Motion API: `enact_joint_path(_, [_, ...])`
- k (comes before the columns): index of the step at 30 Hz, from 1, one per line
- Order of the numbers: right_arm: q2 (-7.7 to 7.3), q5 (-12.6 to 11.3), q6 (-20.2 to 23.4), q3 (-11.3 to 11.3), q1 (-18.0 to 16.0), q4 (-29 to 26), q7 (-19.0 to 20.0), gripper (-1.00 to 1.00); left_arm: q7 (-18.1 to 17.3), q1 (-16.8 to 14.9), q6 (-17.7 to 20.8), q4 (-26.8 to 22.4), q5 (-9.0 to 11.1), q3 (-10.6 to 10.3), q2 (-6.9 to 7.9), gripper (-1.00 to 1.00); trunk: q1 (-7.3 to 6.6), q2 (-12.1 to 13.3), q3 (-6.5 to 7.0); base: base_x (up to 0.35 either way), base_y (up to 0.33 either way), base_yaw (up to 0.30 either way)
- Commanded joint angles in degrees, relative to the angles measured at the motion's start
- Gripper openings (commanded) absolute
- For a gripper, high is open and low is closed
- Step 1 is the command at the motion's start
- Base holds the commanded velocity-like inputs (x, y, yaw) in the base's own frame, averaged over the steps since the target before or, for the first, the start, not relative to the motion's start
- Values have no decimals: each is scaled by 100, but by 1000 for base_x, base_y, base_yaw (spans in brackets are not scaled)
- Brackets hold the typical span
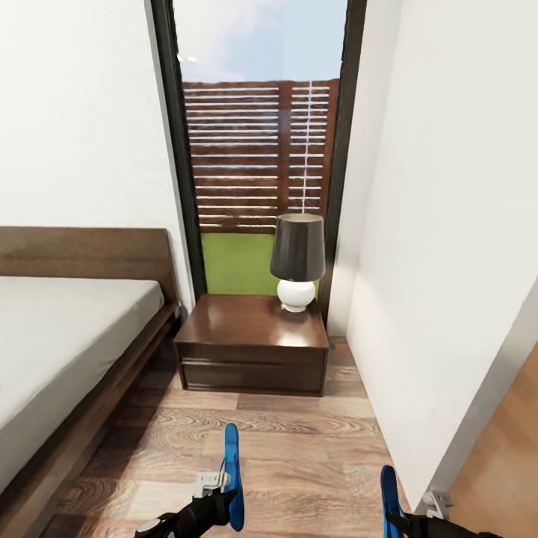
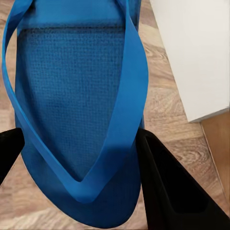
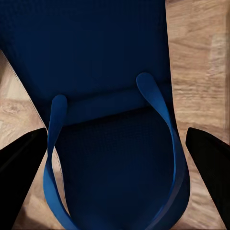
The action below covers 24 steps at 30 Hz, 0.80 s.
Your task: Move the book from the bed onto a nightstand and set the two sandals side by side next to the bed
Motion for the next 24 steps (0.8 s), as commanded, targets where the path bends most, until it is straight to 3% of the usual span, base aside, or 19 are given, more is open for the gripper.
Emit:
enact_joint_path(1, [-6,-67,51,27,-3,-5,0,-100,-27,-4,7,3,12,30,-4,-100,2,-2,-6,318,-94,61])
enact_joint_path(7, [-6,-62,51,30,-3,-5,0,-100,-28,-4,7,3,12,33,-4,-100,2,-2,-6,210,-76,185])
enact_joint_path(24, [-6,-58,51,30,-3,-5,-2,-100,-36,-4,7,3,18,30,-4,-100,2,-2,-6,8,-3,276])
